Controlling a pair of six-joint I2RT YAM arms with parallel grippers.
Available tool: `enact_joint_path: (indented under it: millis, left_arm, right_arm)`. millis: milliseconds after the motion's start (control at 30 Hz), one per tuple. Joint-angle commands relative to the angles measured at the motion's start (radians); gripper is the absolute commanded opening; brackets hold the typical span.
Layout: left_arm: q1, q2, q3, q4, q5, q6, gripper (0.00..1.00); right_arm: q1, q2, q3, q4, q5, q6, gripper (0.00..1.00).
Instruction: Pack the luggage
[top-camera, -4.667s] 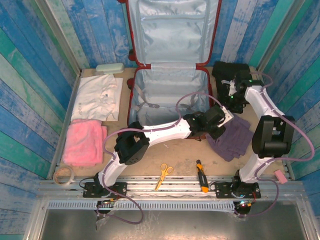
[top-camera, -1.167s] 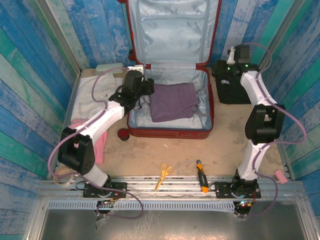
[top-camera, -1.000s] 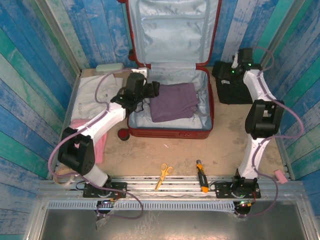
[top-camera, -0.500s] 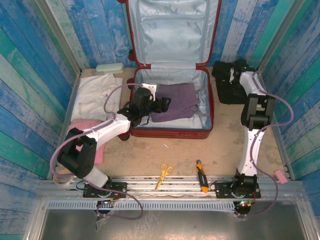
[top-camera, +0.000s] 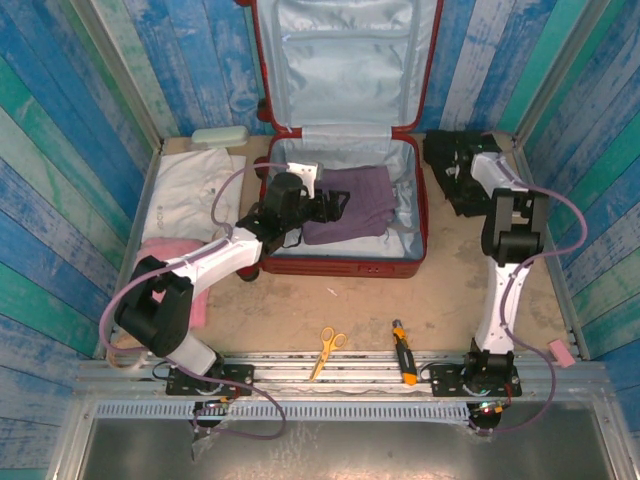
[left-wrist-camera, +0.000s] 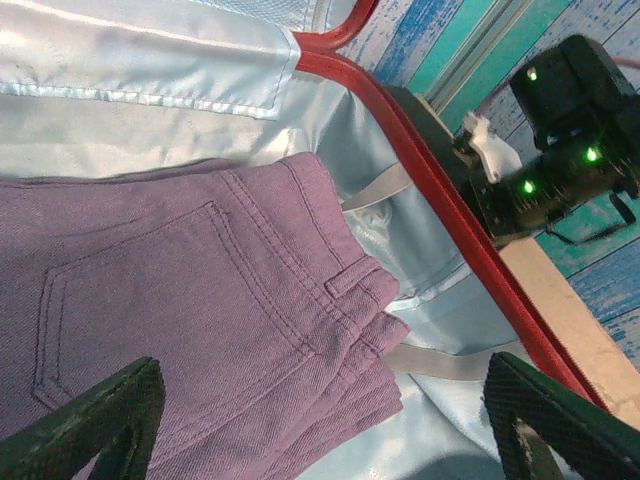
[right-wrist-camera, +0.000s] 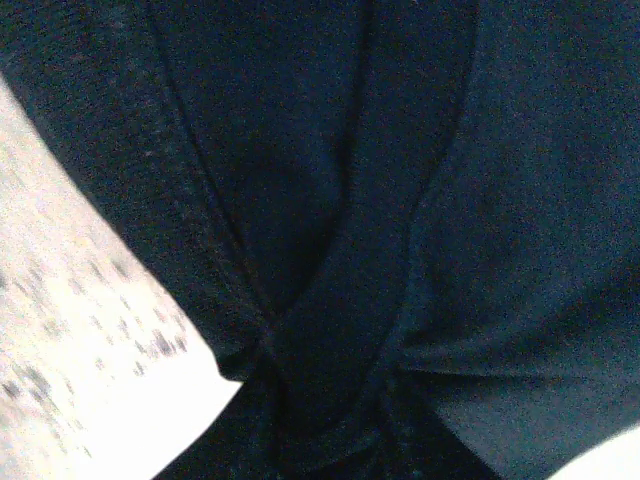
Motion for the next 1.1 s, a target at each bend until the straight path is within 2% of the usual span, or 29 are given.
enact_joint_path:
  millis: [0,67,200,333,400,433,500,533,600,733,833,933,1067]
  left_arm:
    - [-0.004,-0.009,-0.012,0.039,0.035,0.012,0.88]
    - [-0.005,-0.004,-0.013,0.045,0.05,0.024,0.88]
    - [-0.004,0.003,-0.012,0.045,0.094,0.053,0.88]
    - [-0.004,-0.004,-0.025,0.053,0.118,0.074,0.88]
    - [-0.004,-0.004,-0.033,0.067,0.129,0.08,0.88]
    - [-0.004,-0.004,-0.033,0.07,0.134,0.083,0.88]
    - [-0.005,-0.007,-0.033,0.068,0.144,0.089,0.88]
    - [-0.004,-0.011,-0.035,0.068,0.142,0.089,0.88]
    - [-0.004,-0.022,-0.042,0.073,0.145,0.091,0.88]
    - [-0.004,-0.036,-0.05,0.078,0.145,0.094,0.89]
    - [-0.004,-0.041,-0.046,0.067,0.136,0.103,0.89]
    - [-0.004,-0.041,-0.038,0.055,0.135,0.102,0.88]
    - [-0.004,-0.021,-0.022,0.048,0.136,0.086,0.87]
  right_arm:
    - [-0.01,-0.043,-0.189,-0.083,0.008,0.069,0.16]
    - [-0.011,-0.119,-0.299,-0.046,-0.06,0.103,0.13]
    - [-0.011,-0.298,-0.521,0.022,-0.166,0.162,0.14]
    - [-0.026,-0.468,-0.639,-0.001,-0.07,0.206,0.16]
    - [-0.067,-0.531,-0.662,-0.01,-0.043,0.235,0.22]
    - [-0.09,-0.551,-0.665,-0.017,-0.059,0.242,0.28]
    - [-0.119,-0.6,-0.683,-0.015,-0.106,0.251,0.62]
    - [-0.122,-0.621,-0.69,-0.016,-0.114,0.255,0.7]
    - [-0.122,-0.668,-0.699,-0.019,-0.138,0.245,0.75]
    - [-0.118,-0.735,-0.663,-0.023,-0.16,0.265,0.77]
    - [-0.108,-0.721,-0.575,0.003,-0.192,0.328,0.77]
    - [-0.086,-0.639,-0.465,0.068,-0.222,0.392,0.73]
    - [-0.046,-0.434,-0.275,0.117,-0.241,0.415,0.64]
